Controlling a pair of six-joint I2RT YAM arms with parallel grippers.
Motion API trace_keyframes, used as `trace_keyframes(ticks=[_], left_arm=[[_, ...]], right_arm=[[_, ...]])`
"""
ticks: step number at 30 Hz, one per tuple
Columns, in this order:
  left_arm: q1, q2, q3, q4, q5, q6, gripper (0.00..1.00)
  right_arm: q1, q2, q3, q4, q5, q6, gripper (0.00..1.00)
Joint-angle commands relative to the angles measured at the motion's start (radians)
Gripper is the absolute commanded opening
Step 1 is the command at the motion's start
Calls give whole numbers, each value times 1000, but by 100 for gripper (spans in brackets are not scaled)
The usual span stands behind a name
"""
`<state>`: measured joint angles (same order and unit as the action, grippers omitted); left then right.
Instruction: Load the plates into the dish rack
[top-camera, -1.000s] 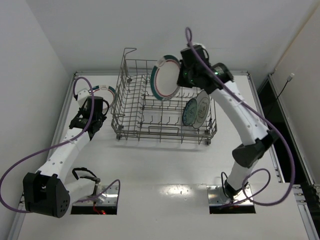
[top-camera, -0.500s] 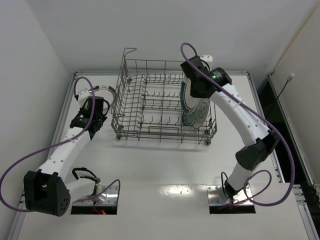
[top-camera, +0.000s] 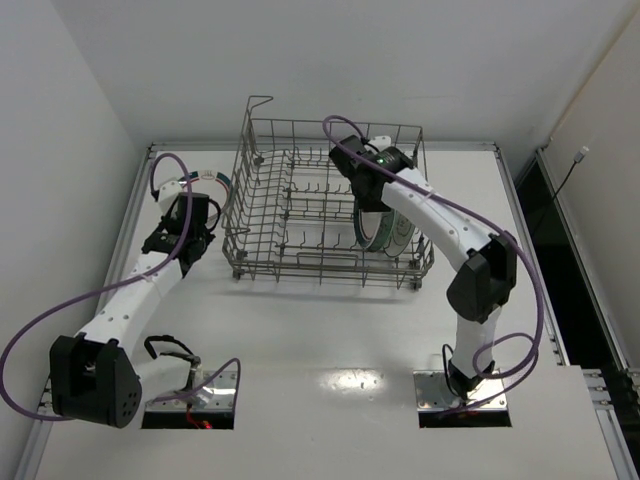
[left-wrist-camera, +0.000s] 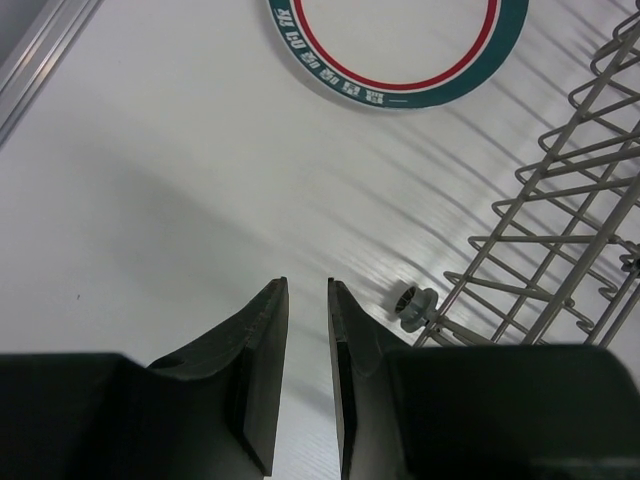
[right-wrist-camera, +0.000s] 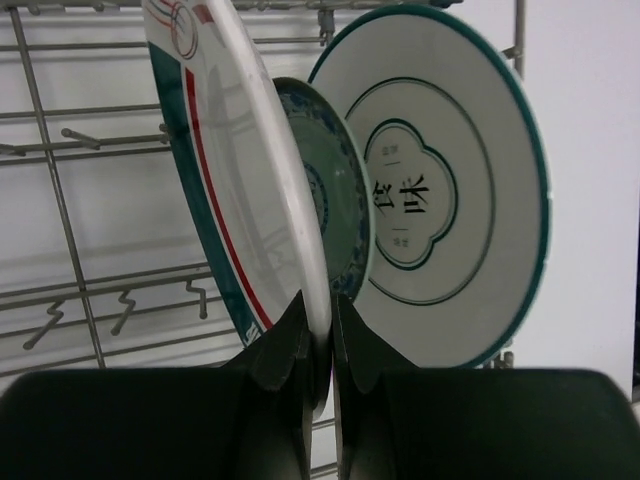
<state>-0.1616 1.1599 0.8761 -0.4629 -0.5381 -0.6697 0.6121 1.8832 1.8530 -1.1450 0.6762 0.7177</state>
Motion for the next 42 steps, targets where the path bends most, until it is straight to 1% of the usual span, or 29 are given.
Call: trace_keyframes(ticks=[1, 4, 5, 6, 7, 8, 9, 11, 12, 13, 14, 15, 16, 17, 18, 19, 20, 22, 24, 26, 29, 30, 31, 33, 34, 36, 37, 38, 42], left_arm=[[11, 7, 34, 15, -8, 4, 20], [11, 21, 34, 15, -32, 4, 20], [11, 36, 34, 4, -51, 4, 20], [11, 37, 44, -12, -77, 4, 20], [11, 52, 44, -22, -141, -5, 20], [11, 61, 44, -31, -173, -14, 20], [11, 61, 44, -54, -207, -60, 20], [11, 61, 55, -54, -243, -77, 22], [11, 61, 55, -40, -217, -77, 23], [36, 76, 105, -40, -192, -77, 29], [54, 95, 138, -63, -134, -90, 39], [78, 148, 174, -97, -93, -90, 42], [144, 177, 248, -111, -47, -99, 48], [181, 205, 280, -111, 55, -99, 68], [218, 231, 306, -111, 113, -109, 76], [258, 277, 328, -111, 171, -110, 80], [331, 302, 363, -93, 291, -122, 82], [385, 351, 373, -34, 393, -134, 83], [453, 424, 348, 27, 536, -168, 83], [491, 467, 269, 188, 665, -177, 83], [516, 512, 192, 383, 739, -200, 83], [516, 538, 172, 436, 797, -209, 83], [516, 547, 150, 545, 819, -220, 83], [525, 590, 110, 631, 852, -240, 83], [525, 610, 110, 700, 866, -255, 83], [537, 656, 110, 768, 900, -265, 83], [548, 681, 101, 809, 944, -281, 83], [563, 734, 101, 869, 960, -304, 83], [596, 856, 110, 919, 1000, -352, 83]], right_arm=[[5, 23, 11, 8, -29, 9, 1], [5, 33, 44, 17, -87, 9, 17], [5, 33, 63, 18, -119, -6, 39], [5, 33, 75, 18, -119, -6, 48], [5, 10, 87, 7, -119, -6, 55], [-5, -4, 97, 7, -119, -6, 65], [-5, -24, 97, 7, -109, -6, 69], [-23, -91, 71, 27, -109, -17, 74], [-23, -116, 57, 40, -109, -26, 76], [-23, -140, 43, 59, -118, -26, 76], [-32, -163, 11, 103, -138, -37, 76], [-32, -206, -6, 128, -148, -46, 76], [-32, -225, -33, 146, -159, -58, 76], [-32, -237, -47, 178, -168, -58, 76], [-32, -249, -58, 189, -181, -67, 76], [-41, -263, -76, 198, -181, -67, 76], [-41, -263, -87, 217, -193, -78, 76], [-54, -272, -118, 229, -207, -90, 76], [-63, -295, -143, 258, -240, -90, 76], [-74, -321, -185, 306, -283, -100, 76], [-98, -343, -222, 347, -343, -121, 76], [-107, -354, -236, 364, -352, -121, 76], [-117, -354, -253, 375, -372, -130, 76], [-126, -375, -278, 399, -401, -139, 76], [-138, -375, -287, 410, -414, -139, 76], [-150, -384, -314, 430, -447, -139, 76], [-161, -384, -314, 450, -458, -150, 76], [-161, -394, -330, 450, -469, -150, 76], [-190, -394, -359, 481, -492, -150, 76]])
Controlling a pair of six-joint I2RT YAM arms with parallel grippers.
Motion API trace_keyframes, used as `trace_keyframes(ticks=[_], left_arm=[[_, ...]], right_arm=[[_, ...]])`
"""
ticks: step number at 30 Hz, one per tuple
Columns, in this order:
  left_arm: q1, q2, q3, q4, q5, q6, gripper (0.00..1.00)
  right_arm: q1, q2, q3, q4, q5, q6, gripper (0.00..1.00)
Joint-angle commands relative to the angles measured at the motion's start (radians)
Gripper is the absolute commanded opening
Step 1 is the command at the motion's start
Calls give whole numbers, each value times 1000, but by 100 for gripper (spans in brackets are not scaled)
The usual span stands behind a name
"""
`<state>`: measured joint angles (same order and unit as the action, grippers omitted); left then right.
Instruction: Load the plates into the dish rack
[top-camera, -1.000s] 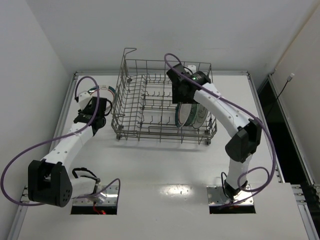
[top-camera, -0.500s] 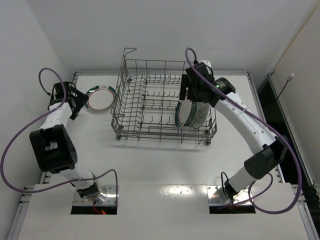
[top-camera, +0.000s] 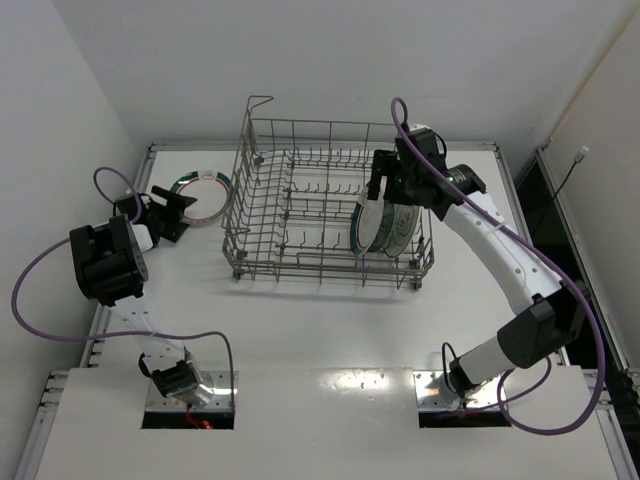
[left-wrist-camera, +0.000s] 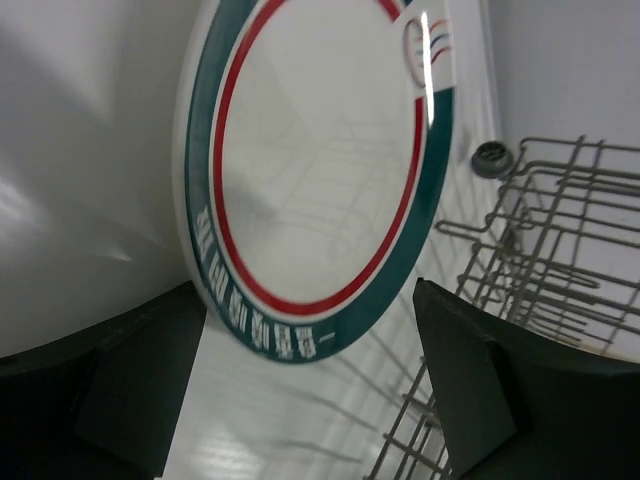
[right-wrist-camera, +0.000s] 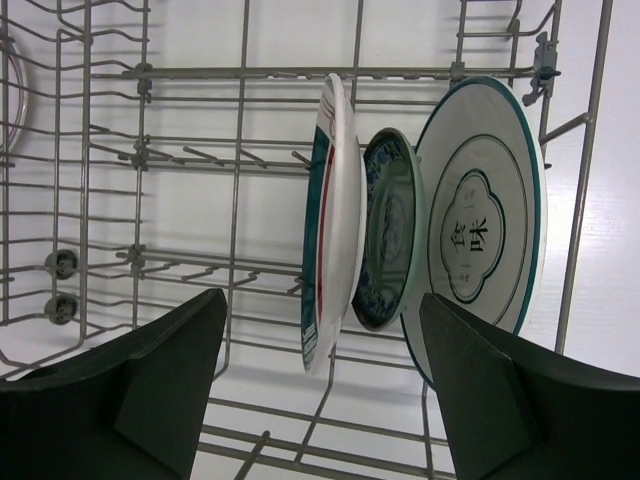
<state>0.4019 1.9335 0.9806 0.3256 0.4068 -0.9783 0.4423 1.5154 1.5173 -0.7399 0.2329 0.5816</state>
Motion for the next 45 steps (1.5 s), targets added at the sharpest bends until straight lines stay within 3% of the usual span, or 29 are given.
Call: trace_keyframes(ticks=[1, 5, 11, 18, 19, 24, 28, 34, 40, 43, 45], left_arm=[[43, 100, 6, 142, 55, -55, 83], [43, 173, 30, 151, 66, -65, 74], [43, 200, 30, 184, 110, -65, 33], [52, 200, 110, 34, 119, 53, 7], [52, 200, 121, 15, 110, 65, 0], [52, 102, 98, -43, 49, 67, 0], [52, -108, 66, -150, -89, 21, 0], [52, -378, 188, -509, -284, -48, 0], [26, -553, 337, -624, -260, -106, 0], [-43, -600, 478, -637, -260, -79, 0], [-110, -632, 513, -597, -171, -68, 0]], right_arm=[[-30, -26, -23, 76, -58, -14, 76], [-54, -26, -48, 85, -67, -14, 76], [-103, -44, -68, 85, -87, -14, 76], [-123, -86, -78, 85, -96, -14, 76], [-123, -86, -78, 85, -96, -14, 76], [-132, -107, -56, 65, -106, -5, 76], [-132, -132, -45, 54, -126, 4, 76], [-122, -204, -35, 45, -211, 24, 76], [-122, -293, -129, 164, -361, 78, 77], [-122, -302, -147, 210, -440, 87, 77], [-122, -302, -161, 246, -492, 107, 77]])
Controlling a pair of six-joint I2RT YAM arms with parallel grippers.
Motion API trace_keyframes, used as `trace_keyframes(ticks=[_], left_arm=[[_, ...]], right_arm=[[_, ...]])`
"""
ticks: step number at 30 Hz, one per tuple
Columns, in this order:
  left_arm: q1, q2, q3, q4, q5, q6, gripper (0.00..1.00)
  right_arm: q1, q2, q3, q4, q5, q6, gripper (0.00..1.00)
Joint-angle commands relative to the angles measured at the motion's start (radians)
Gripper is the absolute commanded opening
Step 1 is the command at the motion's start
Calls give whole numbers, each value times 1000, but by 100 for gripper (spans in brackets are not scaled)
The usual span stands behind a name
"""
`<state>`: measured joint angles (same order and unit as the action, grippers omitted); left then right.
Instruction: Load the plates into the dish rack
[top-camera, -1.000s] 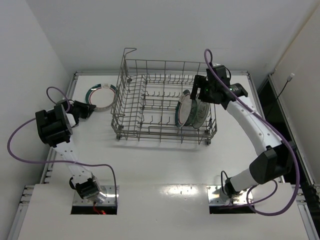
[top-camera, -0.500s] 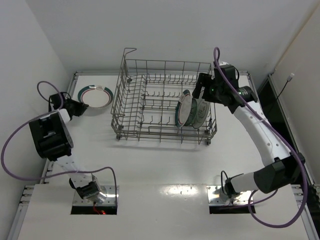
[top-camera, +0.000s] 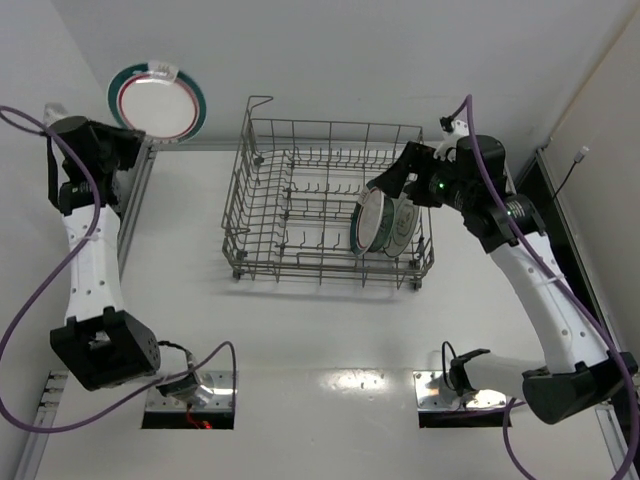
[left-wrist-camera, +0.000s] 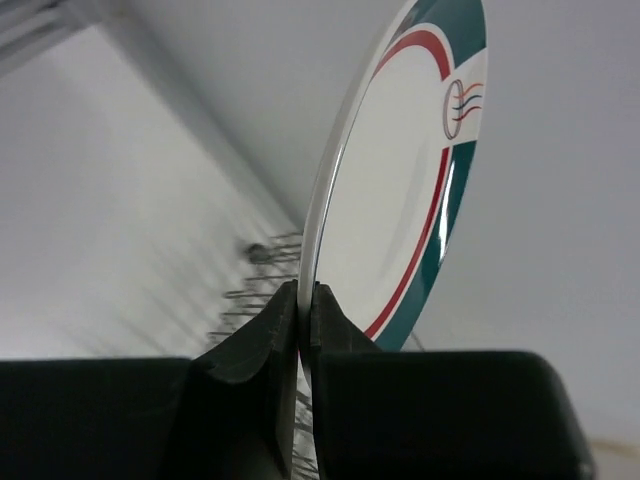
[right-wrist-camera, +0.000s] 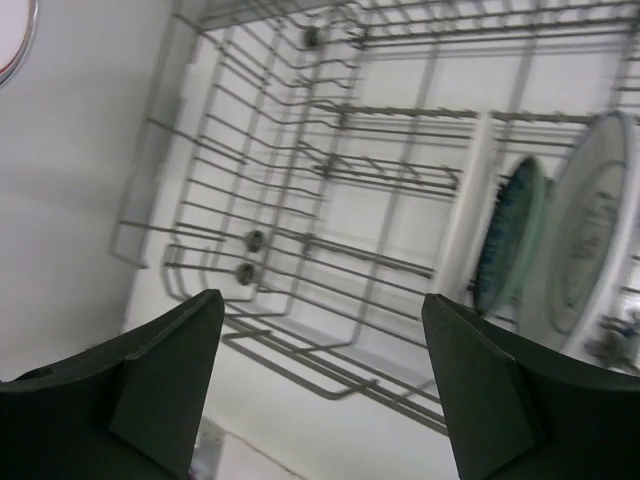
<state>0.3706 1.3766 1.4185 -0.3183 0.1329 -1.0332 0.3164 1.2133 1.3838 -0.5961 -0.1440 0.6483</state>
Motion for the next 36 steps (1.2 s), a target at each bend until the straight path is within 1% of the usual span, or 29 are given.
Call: trace_keyframes(ticks=[1, 2, 3, 4, 5, 6, 7, 8, 9, 12, 13, 14, 17, 24, 25, 26, 27, 28, 29, 30, 31, 32, 33, 34, 35, 36], left_arm=[[-106, -91, 65, 118, 134, -13, 0], [-137, -108, 47, 154, 157, -13, 0], [-200, -143, -10, 194, 209, -22, 0], [-226, -160, -42, 235, 235, -22, 0], [-251, -175, -77, 287, 255, -36, 0], [-290, -189, -149, 317, 276, -59, 0], [-308, -203, -185, 349, 321, -70, 0], [-327, -227, -214, 366, 330, -79, 0], [-347, -237, -252, 377, 341, -79, 0], [-426, -275, -306, 377, 352, -79, 0], [-471, -275, -315, 377, 343, -79, 0], [-495, -286, -326, 377, 332, -70, 0], [-571, -286, -338, 363, 317, -70, 0], [-765, -297, -383, 412, 260, -120, 0], [-783, -297, -394, 421, 260, -120, 0], [-815, -297, -394, 433, 260, -134, 0], [-828, -286, -394, 433, 260, -134, 0], [-828, -286, -394, 423, 260, -105, 0], [-837, -277, -380, 404, 260, -82, 0], [-828, -277, -368, 375, 269, -53, 9], [-816, -255, -356, 295, 269, -24, 22], [-781, -255, -328, 250, 284, 37, 56], [-763, -239, -313, 199, 284, 73, 68], [-747, -217, -294, 83, 272, 112, 73], [-715, -205, -247, 12, 251, 196, 75], [-705, -194, -224, -55, 158, 237, 76]], right_arm=[[4, 11, -51, 149, -165, 66, 78], [4, 11, -66, 183, -192, 85, 78], [4, 11, -118, 285, -222, 109, 80], [4, -4, -158, 362, -305, 143, 81], [4, -15, -202, 449, -343, 227, 82], [4, -26, -292, 538, -377, 273, 83], [-5, -37, -331, 699, -419, 318, 85], [-5, -49, -360, 754, -428, 371, 86], [-5, -49, -379, 783, -428, 372, 86], [6, -49, -388, 818, -428, 372, 87], [6, -49, -405, 870, -428, 372, 87], [6, -58, -437, 903, -428, 404, 87], [6, -70, -476, 975, -419, 429, 89], [6, -47, -486, 957, -419, 429, 89], [6, -38, -486, 957, -419, 429, 86], [6, -38, -499, 957, -419, 429, 81], [6, -38, -499, 957, -419, 429, 46], [6, -38, -509, 957, -405, 438, 28], [6, -55, -509, 922, -376, 438, 15], [-5, -92, -509, 870, -347, 403, 0], [-5, -113, -482, 808, -312, 377, 0], [-5, -135, -465, 691, -230, 348, 0], [-5, -153, -445, 621, -186, 317, 0], [-5, -165, -384, 542, -69, 251, 0], [12, -166, -340, 453, 7, 214, 0], [21, -166, -298, 308, 68, 180, 0]])
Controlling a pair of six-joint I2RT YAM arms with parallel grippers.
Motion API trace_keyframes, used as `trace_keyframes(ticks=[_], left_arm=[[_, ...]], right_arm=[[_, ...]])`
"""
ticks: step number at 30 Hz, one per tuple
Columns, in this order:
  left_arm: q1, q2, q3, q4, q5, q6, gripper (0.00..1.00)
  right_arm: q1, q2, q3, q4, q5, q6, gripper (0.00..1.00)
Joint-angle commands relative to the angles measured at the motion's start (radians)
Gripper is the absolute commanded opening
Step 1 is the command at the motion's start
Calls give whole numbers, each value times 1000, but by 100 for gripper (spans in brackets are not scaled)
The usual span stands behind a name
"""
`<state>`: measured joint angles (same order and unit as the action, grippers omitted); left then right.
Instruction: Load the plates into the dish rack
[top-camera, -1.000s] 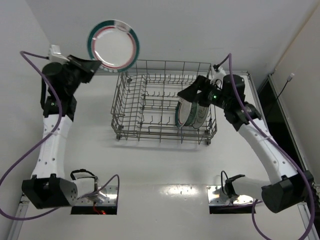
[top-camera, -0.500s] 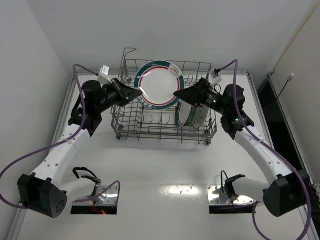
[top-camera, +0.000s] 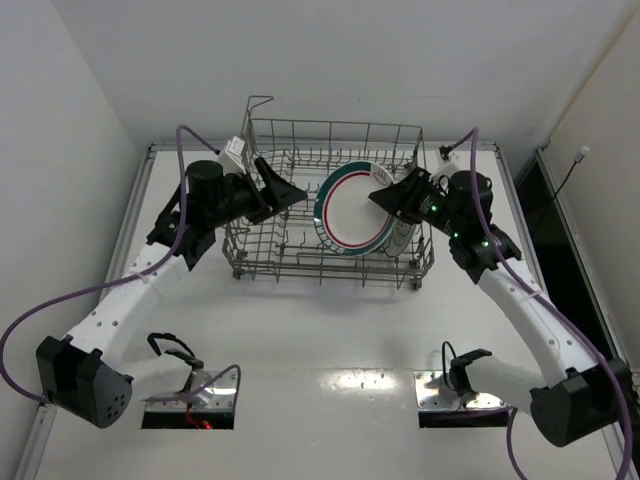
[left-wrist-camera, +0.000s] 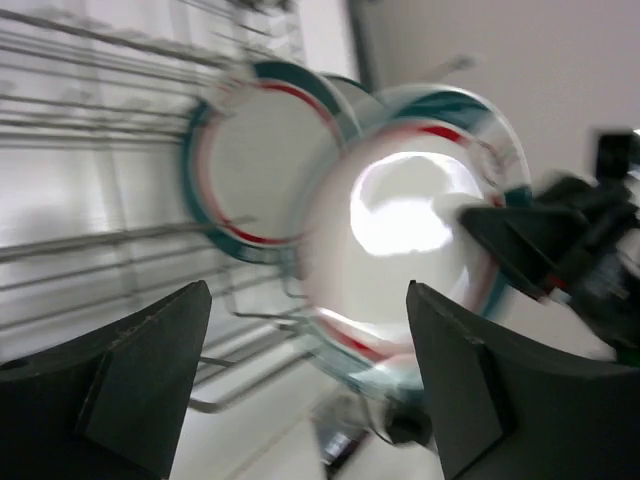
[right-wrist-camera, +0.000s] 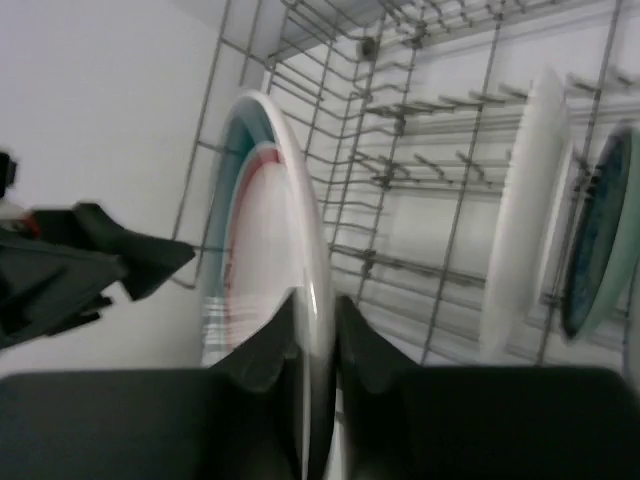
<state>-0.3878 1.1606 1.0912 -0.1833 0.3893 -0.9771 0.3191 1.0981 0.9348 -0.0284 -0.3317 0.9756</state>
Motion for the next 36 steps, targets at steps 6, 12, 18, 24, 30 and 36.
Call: trace_keyframes(ticks=[6, 12, 18, 24, 30, 36], left_arm=[[157, 30, 147, -459, -466, 275, 81], [239, 30, 147, -439, -394, 296, 81], [248, 51, 167, -449, -405, 305, 81], [248, 51, 167, -458, -405, 305, 81], [248, 51, 167, -458, -383, 295, 81], [238, 24, 144, -434, -323, 247, 81]], right_arm=[[92, 90, 410, -522, 590, -294, 0], [182, 293, 602, -585, 773, -416, 0], [242, 503, 769, -663, 914, -517, 0], [304, 579, 799, -718, 993, -517, 0], [379, 690, 878, -771, 1082, -528, 0], [388, 813, 947, -818, 1051, -467, 3]])
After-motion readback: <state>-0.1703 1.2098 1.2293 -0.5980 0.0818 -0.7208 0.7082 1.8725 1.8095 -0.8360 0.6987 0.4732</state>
